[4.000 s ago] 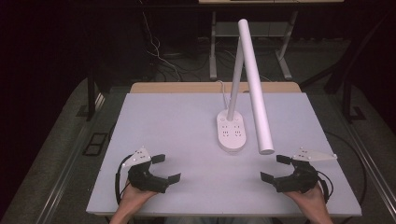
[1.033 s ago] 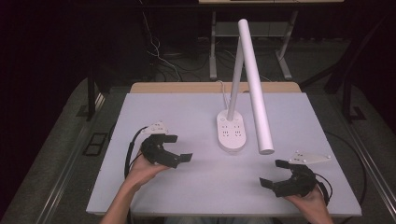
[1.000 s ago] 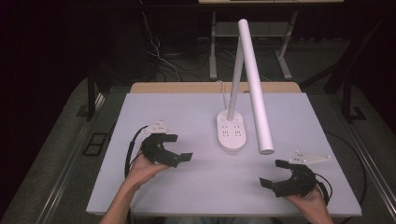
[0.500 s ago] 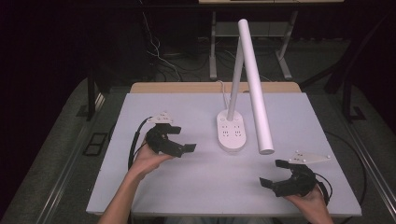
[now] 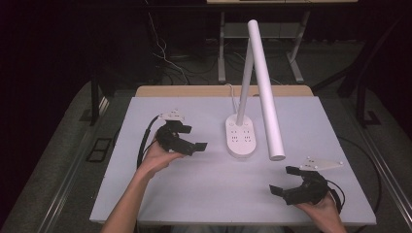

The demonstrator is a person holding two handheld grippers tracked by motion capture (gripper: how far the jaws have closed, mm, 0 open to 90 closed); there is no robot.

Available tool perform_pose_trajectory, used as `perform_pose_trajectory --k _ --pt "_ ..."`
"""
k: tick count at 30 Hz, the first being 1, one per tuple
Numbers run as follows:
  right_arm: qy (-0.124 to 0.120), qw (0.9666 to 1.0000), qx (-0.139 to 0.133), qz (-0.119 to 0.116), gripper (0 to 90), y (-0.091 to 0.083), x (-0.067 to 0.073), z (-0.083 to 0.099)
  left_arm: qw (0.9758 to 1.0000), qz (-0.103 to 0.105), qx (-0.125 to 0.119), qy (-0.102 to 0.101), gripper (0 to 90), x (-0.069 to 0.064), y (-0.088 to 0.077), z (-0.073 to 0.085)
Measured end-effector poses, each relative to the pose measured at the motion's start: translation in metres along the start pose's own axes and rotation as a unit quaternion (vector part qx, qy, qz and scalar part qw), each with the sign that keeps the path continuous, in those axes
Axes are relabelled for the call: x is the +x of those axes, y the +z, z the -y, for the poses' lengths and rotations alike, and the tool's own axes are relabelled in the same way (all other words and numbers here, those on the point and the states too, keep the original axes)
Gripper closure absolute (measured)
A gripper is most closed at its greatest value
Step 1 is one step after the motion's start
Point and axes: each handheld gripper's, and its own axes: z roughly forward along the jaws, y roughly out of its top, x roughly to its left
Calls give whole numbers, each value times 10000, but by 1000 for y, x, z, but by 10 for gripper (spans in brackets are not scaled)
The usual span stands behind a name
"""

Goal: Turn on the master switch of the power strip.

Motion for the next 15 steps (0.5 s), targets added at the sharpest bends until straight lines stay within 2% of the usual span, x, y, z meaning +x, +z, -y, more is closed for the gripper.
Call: perform_pose_trajectory --k 9,15 --pt "-2 10000 2 12 3 0 0 0 10000 10 74 27 7 4 8 -11" --pt "-37 10000 35 2 3 1 1 0 9998 14 174 118 8 6 14 -18"
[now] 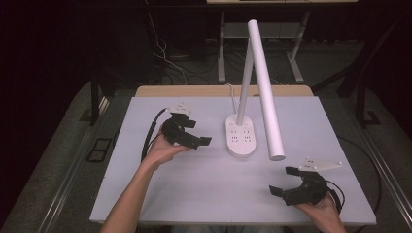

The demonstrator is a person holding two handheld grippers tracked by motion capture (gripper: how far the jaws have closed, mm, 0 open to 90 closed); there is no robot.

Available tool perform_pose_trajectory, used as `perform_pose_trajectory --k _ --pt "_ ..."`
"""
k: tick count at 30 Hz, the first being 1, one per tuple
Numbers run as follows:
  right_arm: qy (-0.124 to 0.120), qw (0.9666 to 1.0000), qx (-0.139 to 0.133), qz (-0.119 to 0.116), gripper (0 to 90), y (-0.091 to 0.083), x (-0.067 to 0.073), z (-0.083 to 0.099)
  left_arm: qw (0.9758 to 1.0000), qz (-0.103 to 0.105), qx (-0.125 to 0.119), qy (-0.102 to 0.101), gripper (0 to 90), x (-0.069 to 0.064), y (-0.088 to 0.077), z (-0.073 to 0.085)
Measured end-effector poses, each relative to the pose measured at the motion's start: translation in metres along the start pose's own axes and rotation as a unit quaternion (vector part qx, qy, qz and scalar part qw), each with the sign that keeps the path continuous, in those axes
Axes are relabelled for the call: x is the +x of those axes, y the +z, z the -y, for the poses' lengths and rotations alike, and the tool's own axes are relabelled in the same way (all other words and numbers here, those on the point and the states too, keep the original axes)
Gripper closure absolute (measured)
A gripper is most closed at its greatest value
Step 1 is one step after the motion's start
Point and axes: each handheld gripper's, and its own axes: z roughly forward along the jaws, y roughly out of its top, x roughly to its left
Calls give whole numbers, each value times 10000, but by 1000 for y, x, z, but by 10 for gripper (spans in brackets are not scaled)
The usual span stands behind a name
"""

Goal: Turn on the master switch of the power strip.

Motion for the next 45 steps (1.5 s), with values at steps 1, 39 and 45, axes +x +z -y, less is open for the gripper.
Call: perform_pose_trajectory --k 1,39,45 --pt "2 10000 1 0 3 0 0 0 10000 3 -11 3 9 0 1 -2" --pt "38 10000 8 0 3 -2 -3 1 9995 -112 276 118 33 15 39 -44" --pt "36 10000 -2 6 3 -3 -3 2 9990 -118 380 201 37 16 47 -51"
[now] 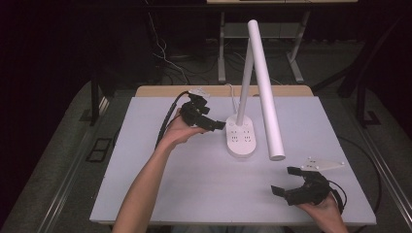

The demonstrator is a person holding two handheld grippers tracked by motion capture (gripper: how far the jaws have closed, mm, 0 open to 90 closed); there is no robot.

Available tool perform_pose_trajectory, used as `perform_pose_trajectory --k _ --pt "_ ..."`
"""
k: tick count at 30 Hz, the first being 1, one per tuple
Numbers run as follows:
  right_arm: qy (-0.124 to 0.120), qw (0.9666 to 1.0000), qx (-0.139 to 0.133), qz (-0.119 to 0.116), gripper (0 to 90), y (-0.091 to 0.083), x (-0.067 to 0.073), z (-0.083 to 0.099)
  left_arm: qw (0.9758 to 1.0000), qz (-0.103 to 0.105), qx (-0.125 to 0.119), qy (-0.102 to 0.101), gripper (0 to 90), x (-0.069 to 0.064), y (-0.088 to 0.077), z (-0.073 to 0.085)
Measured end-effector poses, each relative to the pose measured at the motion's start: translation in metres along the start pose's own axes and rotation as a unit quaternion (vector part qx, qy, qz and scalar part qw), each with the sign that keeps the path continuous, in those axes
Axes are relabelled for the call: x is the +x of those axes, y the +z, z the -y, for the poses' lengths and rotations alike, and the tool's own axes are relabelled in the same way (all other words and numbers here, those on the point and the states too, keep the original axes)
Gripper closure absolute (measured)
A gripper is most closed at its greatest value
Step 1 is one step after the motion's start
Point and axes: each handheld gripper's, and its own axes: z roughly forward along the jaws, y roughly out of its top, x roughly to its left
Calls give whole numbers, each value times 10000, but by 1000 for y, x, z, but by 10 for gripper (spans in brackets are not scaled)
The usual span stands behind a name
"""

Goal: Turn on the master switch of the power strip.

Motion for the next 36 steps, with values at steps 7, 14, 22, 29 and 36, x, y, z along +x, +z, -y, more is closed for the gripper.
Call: perform_pose_trajectory --k 7,14,22,29,36 --pt "-27 10000 3 -19 3 0 1 0 10000 -22 28 8 48 2 7 -7" --pt "-60 10000 37 -7 3 0 1 0 9999 -84 -31 -122 76 8 13 -14" --pt "-69 10000 34 3 3 1 0 0 9999 -119 70 -2 112 19 19 -18" --pt "-53 10000 34 3 3 0 0 1 9998 -164 -22 -149 159 27 29 -16" --pt "-36 10000 37 -4 3 0 -1 1 9995 -142 10 -298 224 35 37 -12"
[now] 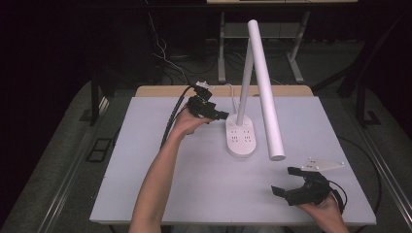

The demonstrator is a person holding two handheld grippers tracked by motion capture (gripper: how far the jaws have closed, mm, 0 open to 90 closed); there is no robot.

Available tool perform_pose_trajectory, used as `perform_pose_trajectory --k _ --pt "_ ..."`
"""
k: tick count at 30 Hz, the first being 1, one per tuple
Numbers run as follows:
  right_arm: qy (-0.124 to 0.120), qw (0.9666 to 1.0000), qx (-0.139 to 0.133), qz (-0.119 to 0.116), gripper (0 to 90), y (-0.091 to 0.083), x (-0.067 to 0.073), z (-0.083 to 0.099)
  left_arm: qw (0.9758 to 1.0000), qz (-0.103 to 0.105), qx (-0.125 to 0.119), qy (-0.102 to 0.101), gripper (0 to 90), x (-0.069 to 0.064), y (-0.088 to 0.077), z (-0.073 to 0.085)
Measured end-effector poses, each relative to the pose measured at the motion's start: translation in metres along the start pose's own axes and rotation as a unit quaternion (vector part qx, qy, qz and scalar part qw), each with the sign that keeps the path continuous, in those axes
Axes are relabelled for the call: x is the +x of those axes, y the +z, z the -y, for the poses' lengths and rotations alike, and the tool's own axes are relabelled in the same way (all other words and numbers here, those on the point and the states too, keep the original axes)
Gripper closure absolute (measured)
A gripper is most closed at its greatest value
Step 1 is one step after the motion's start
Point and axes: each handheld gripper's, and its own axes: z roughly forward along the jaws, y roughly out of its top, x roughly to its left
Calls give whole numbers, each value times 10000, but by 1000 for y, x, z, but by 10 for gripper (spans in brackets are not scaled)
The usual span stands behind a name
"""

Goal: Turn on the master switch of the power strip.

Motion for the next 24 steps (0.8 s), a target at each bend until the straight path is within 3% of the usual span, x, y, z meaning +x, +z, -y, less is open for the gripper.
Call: perform_pose_trajectory --k 7,15,24 --pt "4 10000 3 0 3 0 0 0 9997 139 -22 -204 317 3 12 4" --pt "-6 10000 17 -8 3 1 -1 1 9994 325 124 -95 450 3 24 7" --pt "9 10000 15 3 3 0 -1 1 9989 372 233 -171 575 0 39 12"
